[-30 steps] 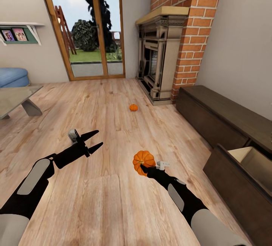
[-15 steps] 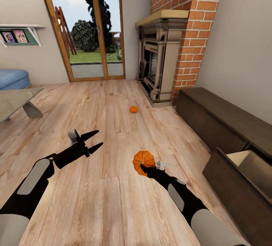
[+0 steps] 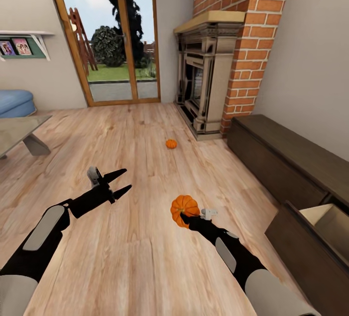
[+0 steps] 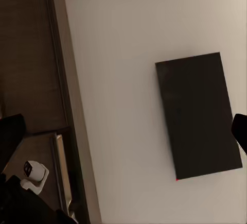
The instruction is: Place each of the two pumpkins and all three candles from the living room inside a cabinet in the living room (use any cabinet), then make sure every cabinet is closed, and position the cauldron so it is next to a table in the living room.
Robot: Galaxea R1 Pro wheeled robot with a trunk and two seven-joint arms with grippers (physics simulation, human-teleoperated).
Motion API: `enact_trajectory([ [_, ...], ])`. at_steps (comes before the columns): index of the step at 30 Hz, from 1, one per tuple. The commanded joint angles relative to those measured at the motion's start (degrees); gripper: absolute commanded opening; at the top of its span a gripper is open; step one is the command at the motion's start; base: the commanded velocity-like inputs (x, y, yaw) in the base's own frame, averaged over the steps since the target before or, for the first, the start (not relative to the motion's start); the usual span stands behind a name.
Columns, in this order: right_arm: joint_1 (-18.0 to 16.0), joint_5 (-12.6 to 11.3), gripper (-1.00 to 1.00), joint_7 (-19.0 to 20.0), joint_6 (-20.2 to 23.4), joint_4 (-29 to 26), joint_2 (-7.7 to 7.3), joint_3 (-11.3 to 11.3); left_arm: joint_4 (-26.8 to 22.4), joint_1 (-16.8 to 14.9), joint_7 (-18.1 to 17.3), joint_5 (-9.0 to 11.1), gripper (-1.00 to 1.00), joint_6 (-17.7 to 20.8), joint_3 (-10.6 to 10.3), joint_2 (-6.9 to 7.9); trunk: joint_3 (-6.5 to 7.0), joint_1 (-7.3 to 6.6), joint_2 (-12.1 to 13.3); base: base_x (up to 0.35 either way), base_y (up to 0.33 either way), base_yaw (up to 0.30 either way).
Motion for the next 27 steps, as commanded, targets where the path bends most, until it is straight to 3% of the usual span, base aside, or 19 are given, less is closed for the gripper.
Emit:
enact_trajectory([
  [1, 0.0, -0.1, -1.0, 0.0, -0.1, 0.4, 0.01, 0.0, 1.7, 0.0, 0.0, 0.0, 1.0, 0.0, 0.0, 0.03, 0.01, 0.0, 0.0, 0.338, 0.0, 0.0],
  [5, 0.0, 0.1, -1.0, 0.0, -0.1, 1.2, -0.11, -0.1, 11.2, 0.0, 0.0, -1.3, 1.0, -3.2, 0.1, 0.21, 0.01, 0.0, 0.0, 0.338, 0.0, 0.0],
  [7, 0.0, 0.1, -1.0, 0.0, -0.5, 1.3, -0.14, -0.1, 14.0, 0.0, 0.0, -3.1, 1.0, -5.8, 0.1, 0.33, 0.01, 0.0, 0.0, 0.338, 0.0, 0.0],
  [9, 0.0, 0.0, -1.0, 0.0, -1.5, 1.4, -0.17, -0.1, 15.3, 0.0, 0.0, -5.7, 1.0, -7.1, 0.0, 0.39, 0.01, 0.0, 0.0, 0.338, 0.0, 0.0],
  [12, 0.0, -0.1, -1.0, 0.0, -4.8, 3.5, -0.4, -0.1, 16.2, 0.0, 0.0, -12.4, 1.0, -7.9, -0.2, 0.32, 0.01, 0.0, 0.0, 0.338, 0.0, 0.0],
  [14, 0.0, 0.0, -1.0, 0.0, -5.5, 4.8, -0.42, -0.1, 16.3, 0.0, 0.0, -14.1, 1.0, -8.0, -0.1, 0.25, 0.01, 0.0, 0.0, 0.338, 0.0, 0.0],
  [20, 0.0, -0.1, -1.0, -0.1, -6.0, 6.9, -0.45, -0.1, 16.9, 0.0, 0.0, -15.3, 1.0, -8.1, -0.1, 0.43, 0.01, 0.0, 0.0, 0.338, 0.0, 0.0],
  [27, 0.0, 0.0, -1.0, 0.0, -7.0, 12.0, -1.15, 0.0, 23.4, 0.0, -0.3, -15.5, 1.0, -8.0, 0.0, 0.77, 0.01, 0.0, 0.0, 0.338, 0.0, 0.0],
])
